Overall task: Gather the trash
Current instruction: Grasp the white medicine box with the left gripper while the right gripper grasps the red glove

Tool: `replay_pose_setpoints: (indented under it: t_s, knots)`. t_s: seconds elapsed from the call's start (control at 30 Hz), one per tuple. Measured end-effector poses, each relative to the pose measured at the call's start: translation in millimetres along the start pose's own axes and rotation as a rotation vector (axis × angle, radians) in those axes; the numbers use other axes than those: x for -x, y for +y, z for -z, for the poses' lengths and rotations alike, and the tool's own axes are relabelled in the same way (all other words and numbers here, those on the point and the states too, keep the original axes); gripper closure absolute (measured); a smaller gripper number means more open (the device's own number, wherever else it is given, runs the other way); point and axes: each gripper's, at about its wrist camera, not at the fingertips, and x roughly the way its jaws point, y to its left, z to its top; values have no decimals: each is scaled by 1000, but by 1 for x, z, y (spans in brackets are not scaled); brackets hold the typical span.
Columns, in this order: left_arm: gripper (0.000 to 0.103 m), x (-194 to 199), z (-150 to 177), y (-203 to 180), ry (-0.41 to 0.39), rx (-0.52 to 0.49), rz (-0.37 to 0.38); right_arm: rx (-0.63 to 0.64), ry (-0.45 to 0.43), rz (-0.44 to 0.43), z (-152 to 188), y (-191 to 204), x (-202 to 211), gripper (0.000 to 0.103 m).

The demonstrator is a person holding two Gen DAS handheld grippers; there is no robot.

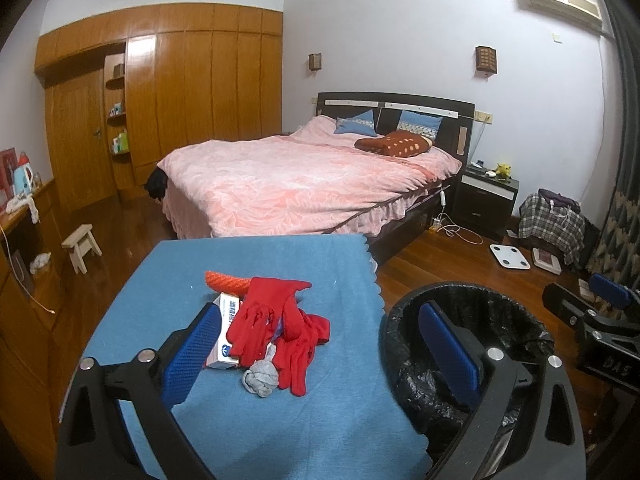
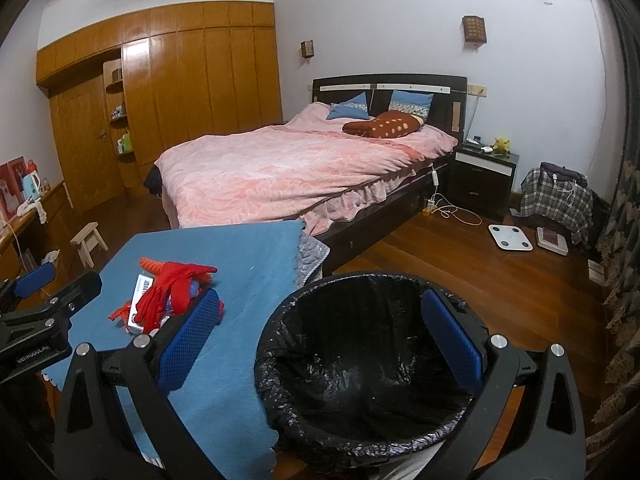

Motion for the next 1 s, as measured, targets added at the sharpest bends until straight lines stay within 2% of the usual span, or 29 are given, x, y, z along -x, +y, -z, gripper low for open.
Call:
replay_pose_setpoints:
  t_s: [0.2, 0.5, 0.7, 1.0]
  knots:
    - [6, -11, 7, 22, 14, 18, -40, 29, 24, -42, 7, 21, -22, 5]
    - [6, -38, 25, 72, 53, 46, -177, 78, 67, -121, 14, 60, -68, 5]
    - [6, -61, 34, 102, 88, 60, -221, 94, 103, -161, 17, 86, -105, 5]
    - [11, -98, 35, 144, 98, 83, -273, 152, 137, -206, 12, 139, -168, 5]
